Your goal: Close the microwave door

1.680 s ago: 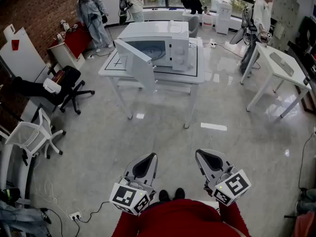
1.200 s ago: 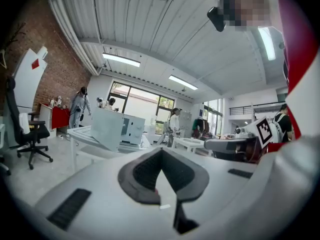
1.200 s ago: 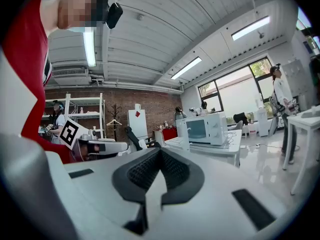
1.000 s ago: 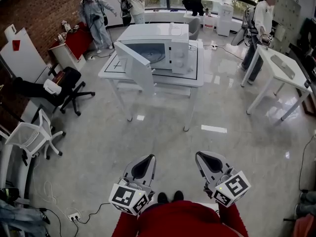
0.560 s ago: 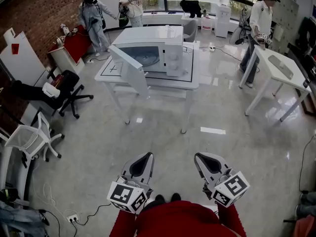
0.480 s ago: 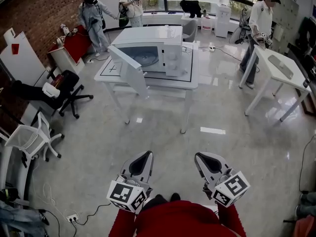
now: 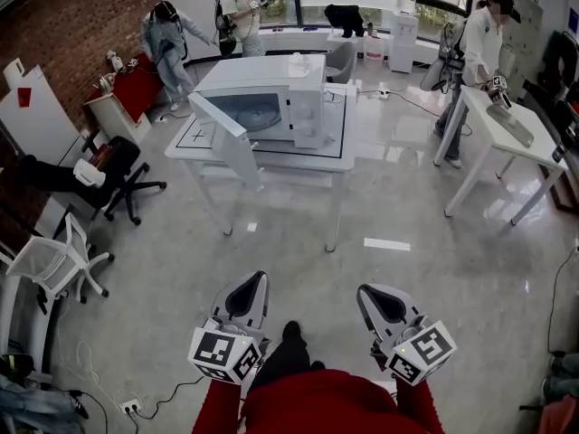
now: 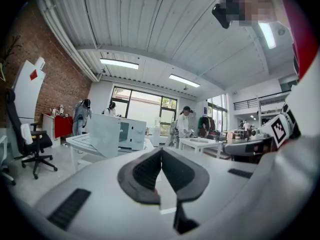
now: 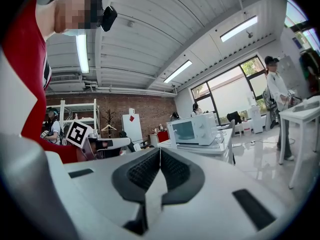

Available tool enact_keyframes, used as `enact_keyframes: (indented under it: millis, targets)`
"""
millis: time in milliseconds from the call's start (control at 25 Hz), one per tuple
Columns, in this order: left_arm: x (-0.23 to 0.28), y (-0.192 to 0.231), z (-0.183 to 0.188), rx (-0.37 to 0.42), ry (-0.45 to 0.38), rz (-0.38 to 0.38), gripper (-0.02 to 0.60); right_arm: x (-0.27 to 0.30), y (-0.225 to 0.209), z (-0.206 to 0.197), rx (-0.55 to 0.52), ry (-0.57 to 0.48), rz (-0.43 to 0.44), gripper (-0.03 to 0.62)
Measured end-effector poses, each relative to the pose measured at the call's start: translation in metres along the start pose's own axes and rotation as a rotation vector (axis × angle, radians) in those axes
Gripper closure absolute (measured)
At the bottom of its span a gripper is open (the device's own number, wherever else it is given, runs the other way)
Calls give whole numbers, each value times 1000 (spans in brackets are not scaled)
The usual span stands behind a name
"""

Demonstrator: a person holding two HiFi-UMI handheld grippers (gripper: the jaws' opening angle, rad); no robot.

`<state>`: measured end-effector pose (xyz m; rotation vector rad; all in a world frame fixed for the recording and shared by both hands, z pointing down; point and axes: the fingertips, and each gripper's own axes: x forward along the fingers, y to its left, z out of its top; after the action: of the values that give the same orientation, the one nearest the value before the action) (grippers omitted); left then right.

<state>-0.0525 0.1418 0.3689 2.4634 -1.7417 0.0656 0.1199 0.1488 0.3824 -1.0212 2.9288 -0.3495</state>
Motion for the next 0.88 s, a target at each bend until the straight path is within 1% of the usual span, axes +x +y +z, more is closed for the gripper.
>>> enact_keyframes:
  millis: [160,200,320,400,480,640,760,880]
  targets:
    - [17,26,8,-31,-17,51,568,12,-15,0,-13,12,-18,579]
    - [21,33,10,-36,-20,62,559,16,-19,1,-14,11,-26,579]
    - [39,60,12,-10,-10,100,474,35,-33,7,-21,0,-43,579]
    - [58,81,12,8,4,125,404,51,-44,11,-27,-2,-50,579]
    - [79,103,14,8,9,144,377,71,-57,12,-30,10,-61,579]
    - [128,140,22,6,20,141,368,113,-87,23,-19,30,-85,579]
    - [158,159,26,6,45,120,368,143,-107,34,-7,35,-102,579]
    - [178,172,32,6,70,111,368,171,-118,46,10,36,-101,579]
